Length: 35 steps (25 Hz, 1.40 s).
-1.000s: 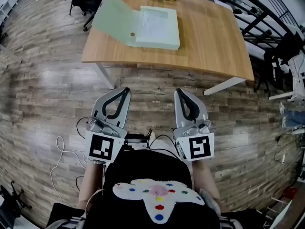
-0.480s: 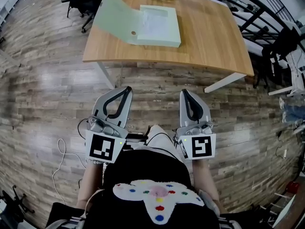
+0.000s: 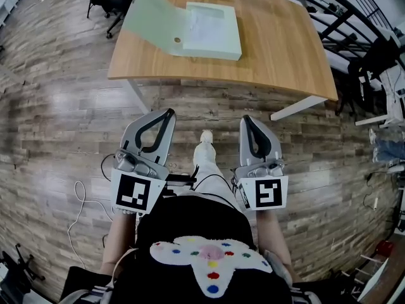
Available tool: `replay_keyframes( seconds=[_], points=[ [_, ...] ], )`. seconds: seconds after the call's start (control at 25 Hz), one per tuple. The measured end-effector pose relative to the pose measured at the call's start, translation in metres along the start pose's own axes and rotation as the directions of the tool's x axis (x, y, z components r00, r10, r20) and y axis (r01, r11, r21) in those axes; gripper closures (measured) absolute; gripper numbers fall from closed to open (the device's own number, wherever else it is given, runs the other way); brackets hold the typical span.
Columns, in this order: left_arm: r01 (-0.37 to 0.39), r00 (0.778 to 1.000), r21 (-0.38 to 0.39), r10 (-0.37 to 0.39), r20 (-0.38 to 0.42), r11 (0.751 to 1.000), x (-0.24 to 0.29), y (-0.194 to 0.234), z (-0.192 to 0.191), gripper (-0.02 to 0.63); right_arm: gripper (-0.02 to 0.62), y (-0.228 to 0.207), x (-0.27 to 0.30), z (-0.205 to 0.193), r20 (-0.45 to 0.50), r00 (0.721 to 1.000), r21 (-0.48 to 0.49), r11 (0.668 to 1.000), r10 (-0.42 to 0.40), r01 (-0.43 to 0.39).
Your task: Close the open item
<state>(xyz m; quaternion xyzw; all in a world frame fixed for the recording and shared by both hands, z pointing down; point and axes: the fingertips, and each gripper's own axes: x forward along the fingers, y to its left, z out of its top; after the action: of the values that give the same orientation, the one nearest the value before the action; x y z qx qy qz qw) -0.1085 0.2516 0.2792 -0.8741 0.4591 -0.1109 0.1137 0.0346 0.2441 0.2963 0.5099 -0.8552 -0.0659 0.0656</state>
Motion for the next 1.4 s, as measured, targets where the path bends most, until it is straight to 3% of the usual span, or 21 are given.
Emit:
replay_keyframes(
  seconds=[0.56,0.84,1.4],
  points=[
    [-0.064,0.998,-0.029,0.063,-0.028,0.998,0.068,0.039,-0.013,0.600,0.588,-0.044,0.079,-0.010,0.026,0.998,0.000,0.998,0.065,-0.065],
    [-0.125,0.992,-0.096,0.122,-0.040,0.987,0.118,0.065,-0.022,0.600,0.588,-0.084,0.128,-0.018,0.035,0.995,0.003,0.996,0.090,-0.090],
    [-0.214,0.976,-0.111,0.207,-0.069,0.971,0.212,0.100,-0.017,0.598,0.588,-0.156,0.219,-0.020,0.054,0.981,-0.006,0.982,0.189,-0.189]
  ],
)
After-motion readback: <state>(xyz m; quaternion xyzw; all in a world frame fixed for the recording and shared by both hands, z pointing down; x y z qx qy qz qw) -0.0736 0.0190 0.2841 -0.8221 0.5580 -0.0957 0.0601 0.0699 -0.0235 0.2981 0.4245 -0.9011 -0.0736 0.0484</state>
